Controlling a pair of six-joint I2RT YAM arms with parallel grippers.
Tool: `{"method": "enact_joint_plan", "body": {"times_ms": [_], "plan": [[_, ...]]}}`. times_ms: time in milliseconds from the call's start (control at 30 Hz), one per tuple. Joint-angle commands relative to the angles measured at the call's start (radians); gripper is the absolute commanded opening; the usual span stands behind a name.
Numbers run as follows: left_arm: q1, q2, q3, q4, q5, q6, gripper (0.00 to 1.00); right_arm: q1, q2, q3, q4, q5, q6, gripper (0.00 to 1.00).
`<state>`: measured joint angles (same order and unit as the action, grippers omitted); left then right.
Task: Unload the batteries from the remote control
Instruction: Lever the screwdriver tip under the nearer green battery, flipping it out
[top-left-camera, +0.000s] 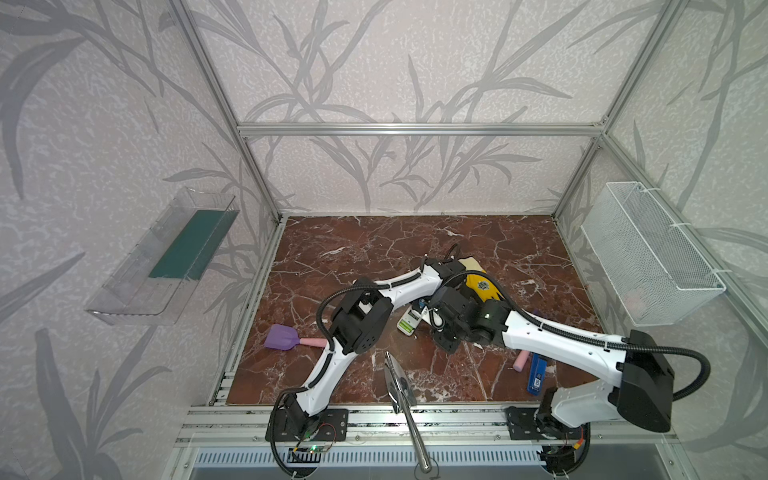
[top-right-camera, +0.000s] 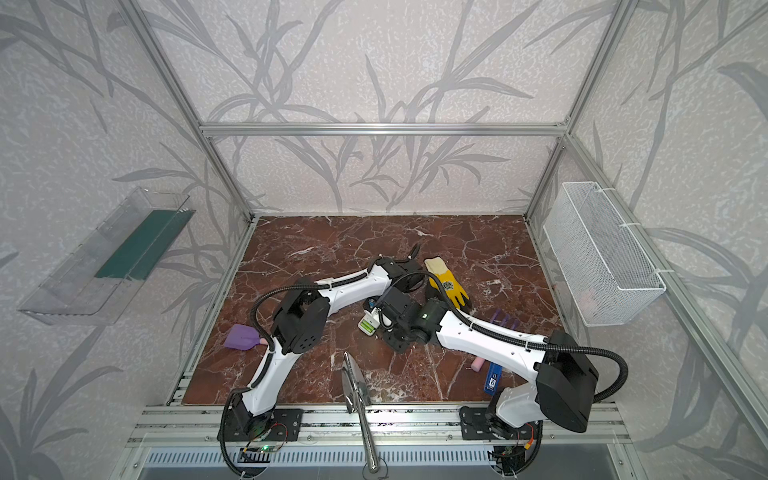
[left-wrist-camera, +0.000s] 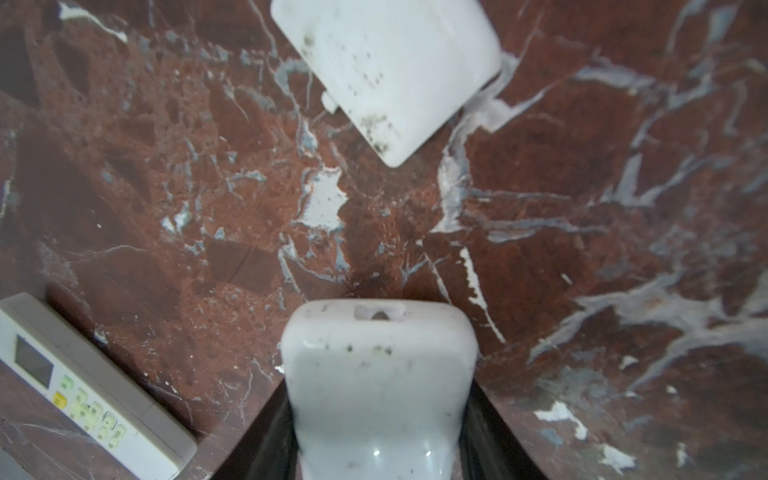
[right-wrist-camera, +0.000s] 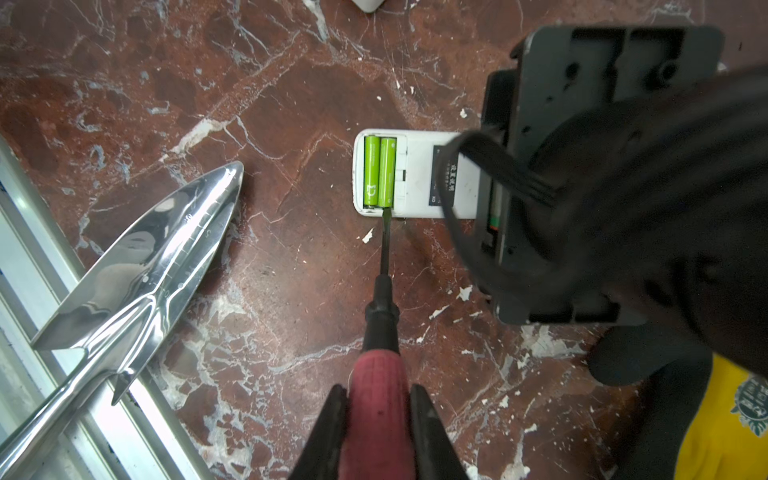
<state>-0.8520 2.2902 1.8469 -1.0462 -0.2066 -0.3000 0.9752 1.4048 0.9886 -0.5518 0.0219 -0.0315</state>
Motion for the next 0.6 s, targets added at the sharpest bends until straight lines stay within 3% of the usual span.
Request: {"method": "enact_joint_plan", "body": {"times_ms": [0,567], "plan": [[-0.016,0.09,-0.028,-0.019,0.054,-0.022,0.1,0.006,-0.008,-0.08,0.159,-0.064,0.033,0.0],[-0.014,0.114,-0.034,0.013,0.122,-0.011,0.08,0.008,-0.136,-0.333,0.404,-0.028,0.091,0.0]]}}
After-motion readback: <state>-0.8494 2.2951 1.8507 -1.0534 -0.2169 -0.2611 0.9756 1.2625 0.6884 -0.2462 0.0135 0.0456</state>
